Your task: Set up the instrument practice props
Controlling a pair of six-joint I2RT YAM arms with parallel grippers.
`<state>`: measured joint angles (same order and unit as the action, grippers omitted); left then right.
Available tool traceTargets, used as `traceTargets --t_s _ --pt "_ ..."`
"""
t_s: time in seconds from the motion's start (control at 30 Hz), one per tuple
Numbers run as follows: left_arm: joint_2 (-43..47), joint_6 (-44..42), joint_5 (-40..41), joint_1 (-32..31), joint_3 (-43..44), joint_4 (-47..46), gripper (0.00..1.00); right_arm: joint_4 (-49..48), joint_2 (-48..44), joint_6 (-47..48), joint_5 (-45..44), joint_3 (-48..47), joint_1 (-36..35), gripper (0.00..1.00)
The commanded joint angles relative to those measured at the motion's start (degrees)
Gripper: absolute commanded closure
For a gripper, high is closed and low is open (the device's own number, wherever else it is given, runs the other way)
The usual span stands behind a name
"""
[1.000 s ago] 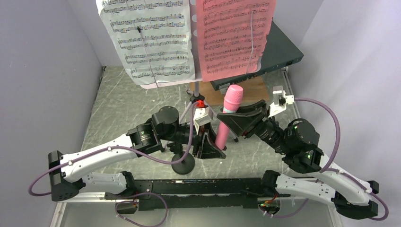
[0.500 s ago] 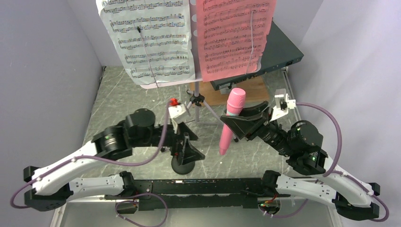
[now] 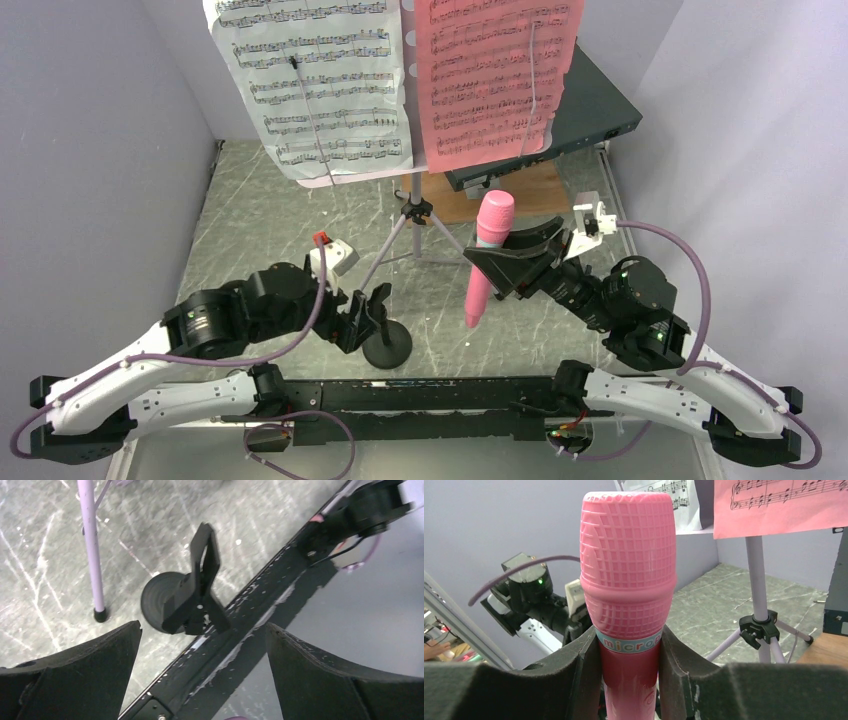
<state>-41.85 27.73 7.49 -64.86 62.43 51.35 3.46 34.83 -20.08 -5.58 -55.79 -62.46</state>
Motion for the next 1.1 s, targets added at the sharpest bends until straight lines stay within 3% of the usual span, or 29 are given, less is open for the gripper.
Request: traceTargets --t_s 0.0,0.4,0.5,0.67,0.87,1.07 --pt "0.86 -5.31 3.51 -0.10 -4.08 -6.08 0.00 -2.02 1.59 -0.38 1.59 -0.49 -0.21 1.00" --pt "4.59 -12.74 2.58 -0.09 -12.57 -17.18 0.09 -3.12 4.00 -0.97 3.23 -0.24 -0.21 1.00" --pt "3.22 -14.10 0.48 -0.10 -12.83 -18.14 0.14 -3.87 4.65 -0.80 4.12 -0.02 -0.21 1.00" --pt "0.63 -14.55 0.30 -0.10 -11.67 -16.76 0.32 -5.19 5.68 -1.01 5.29 -0.14 -0.21 1.00" --pt "1.94 -13.87 1.40 -0.12 -12.60 -16.20 0.19 -4.96 5.71 -0.77 5.32 -0.10 -0.21 1.00" --pt "3.12 -13.24 1.97 -0.13 -13.62 -15.65 0.21 -5.50 5.49 -0.70 5.32 0.36 -0.20 1.00"
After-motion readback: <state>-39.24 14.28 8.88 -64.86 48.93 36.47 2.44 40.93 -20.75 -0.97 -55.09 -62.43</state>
